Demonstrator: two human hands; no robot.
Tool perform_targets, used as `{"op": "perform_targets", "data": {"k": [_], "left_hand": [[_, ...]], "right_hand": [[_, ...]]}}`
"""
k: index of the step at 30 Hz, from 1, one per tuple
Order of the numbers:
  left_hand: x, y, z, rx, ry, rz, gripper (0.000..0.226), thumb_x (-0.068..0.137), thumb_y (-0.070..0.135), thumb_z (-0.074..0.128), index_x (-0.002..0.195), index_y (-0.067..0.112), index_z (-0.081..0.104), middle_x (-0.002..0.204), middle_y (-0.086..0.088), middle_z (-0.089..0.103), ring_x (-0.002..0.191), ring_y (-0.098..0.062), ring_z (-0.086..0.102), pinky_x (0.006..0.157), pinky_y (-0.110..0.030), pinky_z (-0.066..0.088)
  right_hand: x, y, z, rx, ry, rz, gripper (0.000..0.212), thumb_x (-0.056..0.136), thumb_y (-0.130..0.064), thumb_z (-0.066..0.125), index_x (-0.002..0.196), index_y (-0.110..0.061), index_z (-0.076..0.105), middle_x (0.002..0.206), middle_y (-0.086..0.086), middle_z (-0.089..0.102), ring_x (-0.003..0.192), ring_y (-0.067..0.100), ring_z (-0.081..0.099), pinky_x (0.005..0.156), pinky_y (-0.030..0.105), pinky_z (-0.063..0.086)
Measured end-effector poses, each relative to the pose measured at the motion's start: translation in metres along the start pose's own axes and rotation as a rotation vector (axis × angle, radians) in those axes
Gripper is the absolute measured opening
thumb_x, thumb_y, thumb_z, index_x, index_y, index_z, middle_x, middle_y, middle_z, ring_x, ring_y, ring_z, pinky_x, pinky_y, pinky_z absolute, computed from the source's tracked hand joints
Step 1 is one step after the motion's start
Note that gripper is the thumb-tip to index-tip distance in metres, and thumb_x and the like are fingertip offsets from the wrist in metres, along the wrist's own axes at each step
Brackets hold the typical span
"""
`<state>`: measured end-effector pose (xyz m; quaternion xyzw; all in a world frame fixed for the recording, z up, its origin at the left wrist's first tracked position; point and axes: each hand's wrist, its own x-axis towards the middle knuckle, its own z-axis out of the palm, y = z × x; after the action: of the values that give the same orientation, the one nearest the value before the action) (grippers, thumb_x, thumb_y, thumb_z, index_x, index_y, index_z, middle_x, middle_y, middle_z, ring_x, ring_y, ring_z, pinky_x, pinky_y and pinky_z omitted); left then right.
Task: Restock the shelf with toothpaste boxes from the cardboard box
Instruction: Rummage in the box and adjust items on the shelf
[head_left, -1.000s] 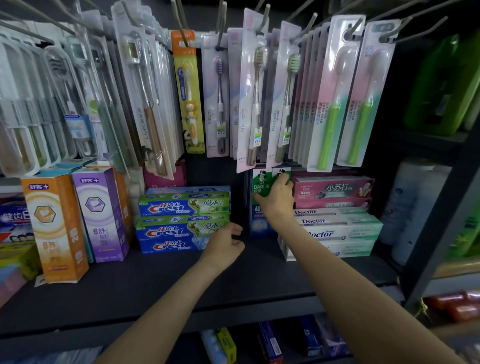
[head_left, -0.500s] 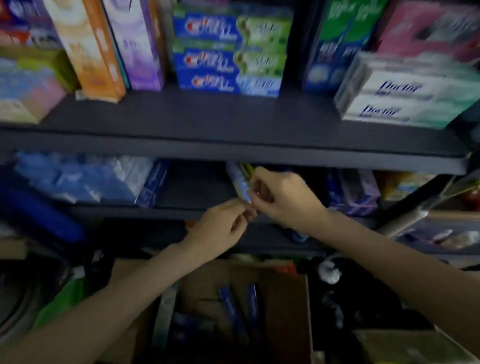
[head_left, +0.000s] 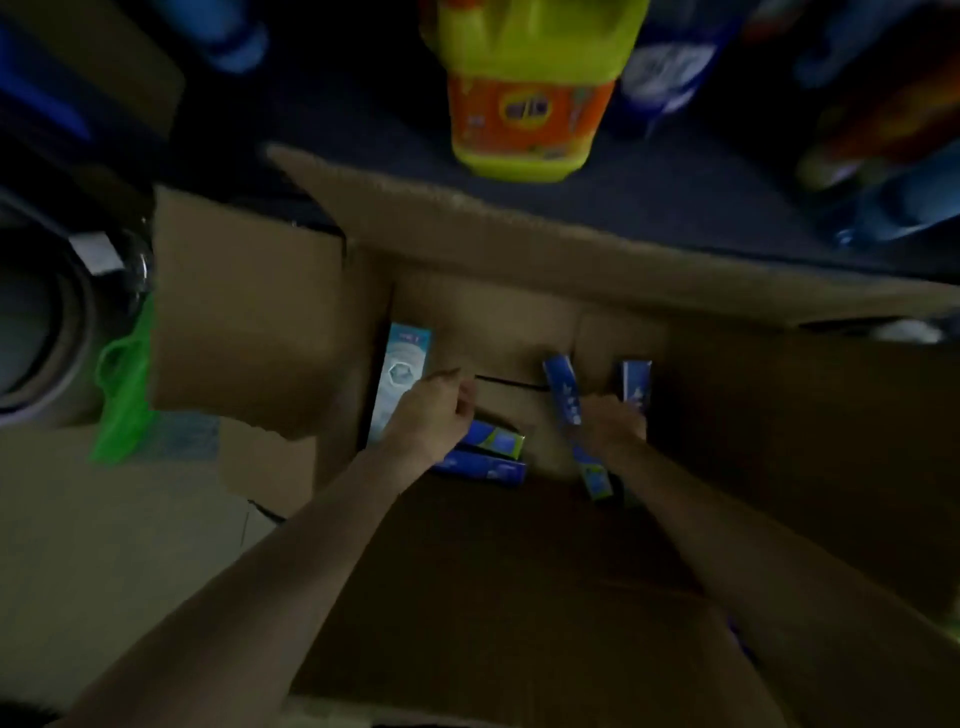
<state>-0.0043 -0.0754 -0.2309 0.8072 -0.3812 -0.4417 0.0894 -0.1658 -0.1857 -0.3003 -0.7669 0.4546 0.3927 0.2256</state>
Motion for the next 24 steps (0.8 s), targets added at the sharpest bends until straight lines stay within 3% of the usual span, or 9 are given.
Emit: {"op": "perform_targets", "data": {"k": [3, 7, 9, 11, 14, 16, 18, 20, 24], "left_hand": [[0.026, -0.021, 0.019, -0.06, 0.02, 0.005, 0.021, 0.091, 0.008, 0.05, 0.11, 0.009, 0.059, 0.112, -0.007, 0.064, 0.107, -0.019, 0.058, 0.096, -0.035, 0.046], [0.037, -0.028, 0.029, -0.07, 0.012, -0.02, 0.022, 0.091, 0.009, 0.051, 0.113, 0.009, 0.058, 0.115, -0.007, 0.063, 0.109, -0.019, 0.057, 0.096, -0.034, 0.046], [0.03, -0.02, 0.023, -0.063, -0.018, -0.027, 0.027, 0.09, 0.009, 0.052, 0.117, 0.008, 0.054, 0.117, -0.011, 0.061, 0.11, -0.022, 0.056, 0.094, -0.035, 0.046], [0.015, -0.002, 0.004, -0.072, -0.099, -0.03, 0.043, 0.088, 0.011, 0.056, 0.13, 0.009, 0.043, 0.124, -0.014, 0.057, 0.114, -0.026, 0.053, 0.093, -0.032, 0.045], [-0.019, 0.04, -0.046, -0.209, -0.261, -0.038, 0.07, 0.084, 0.012, 0.065, 0.142, 0.015, 0.026, 0.14, -0.008, 0.042, 0.122, -0.024, 0.048, 0.095, -0.028, 0.041], [-0.047, 0.073, -0.092, -0.396, -0.377, -0.024, 0.055, 0.082, 0.005, 0.065, 0.132, 0.009, 0.041, 0.127, -0.012, 0.053, 0.106, -0.021, 0.059, 0.087, -0.03, 0.052], [-0.078, 0.105, -0.143, -0.361, -0.439, 0.082, 0.025, 0.083, 0.002, 0.064, 0.105, 0.007, 0.055, 0.102, -0.008, 0.062, 0.08, -0.007, 0.066, 0.069, -0.018, 0.056], [-0.113, 0.137, -0.193, -0.345, -0.472, 0.168, 0.013, 0.085, 0.002, 0.061, 0.089, 0.012, 0.056, 0.088, -0.001, 0.063, 0.065, 0.001, 0.065, 0.06, -0.011, 0.053], [-0.182, 0.197, -0.272, -0.38, -0.423, 0.304, 0.018, 0.089, 0.014, 0.058, 0.105, 0.008, 0.056, 0.091, -0.001, 0.065, 0.072, -0.003, 0.066, 0.067, -0.017, 0.056]], "right_hand": [[0.045, -0.005, 0.034, 0.014, 0.073, 0.09, 0.029, 0.096, -0.014, 0.046, 0.123, -0.005, 0.053, 0.127, 0.014, 0.056, 0.116, 0.03, 0.056, 0.087, 0.036, 0.047], [0.063, -0.005, 0.044, 0.103, 0.07, 0.065, 0.034, 0.092, -0.027, 0.056, 0.119, -0.007, 0.055, 0.122, 0.014, 0.059, 0.112, 0.031, 0.058, 0.084, 0.035, 0.048], [0.054, -0.004, 0.031, 0.144, -0.062, -0.102, 0.021, 0.085, -0.029, 0.065, 0.099, -0.014, 0.059, 0.1, 0.011, 0.061, 0.098, 0.029, 0.06, 0.075, 0.03, 0.046], [0.026, -0.008, -0.001, 0.274, -0.264, -0.248, 0.022, 0.08, -0.02, 0.073, 0.082, -0.016, 0.051, 0.076, 0.004, 0.053, 0.074, 0.018, 0.056, 0.057, 0.024, 0.041], [-0.043, -0.019, -0.076, 0.352, -0.432, -0.381, 0.015, 0.08, -0.01, 0.071, 0.083, -0.012, 0.057, 0.067, 0.002, 0.056, 0.053, 0.008, 0.051, 0.045, 0.017, 0.039], [-0.101, -0.028, -0.136, 0.33, -0.459, -0.435, 0.01, 0.082, -0.013, 0.069, 0.08, -0.015, 0.059, 0.064, -0.002, 0.06, 0.051, 0.005, 0.051, 0.046, 0.016, 0.038], [-0.159, -0.03, -0.188, 0.32, -0.448, -0.492, 0.02, 0.084, -0.013, 0.067, 0.07, -0.02, 0.056, 0.05, -0.012, 0.059, 0.043, -0.003, 0.048, 0.046, 0.013, 0.036], [-0.215, -0.027, -0.23, 0.352, -0.407, -0.538, 0.018, 0.085, -0.015, 0.068, 0.073, -0.022, 0.056, 0.055, -0.016, 0.061, 0.049, -0.004, 0.05, 0.05, 0.015, 0.037], [-0.312, -0.014, -0.301, 0.484, -0.204, -0.608, 0.013, 0.085, -0.022, 0.067, 0.094, -0.025, 0.059, 0.086, -0.012, 0.065, 0.075, 0.004, 0.057, 0.065, 0.021, 0.042]]}}
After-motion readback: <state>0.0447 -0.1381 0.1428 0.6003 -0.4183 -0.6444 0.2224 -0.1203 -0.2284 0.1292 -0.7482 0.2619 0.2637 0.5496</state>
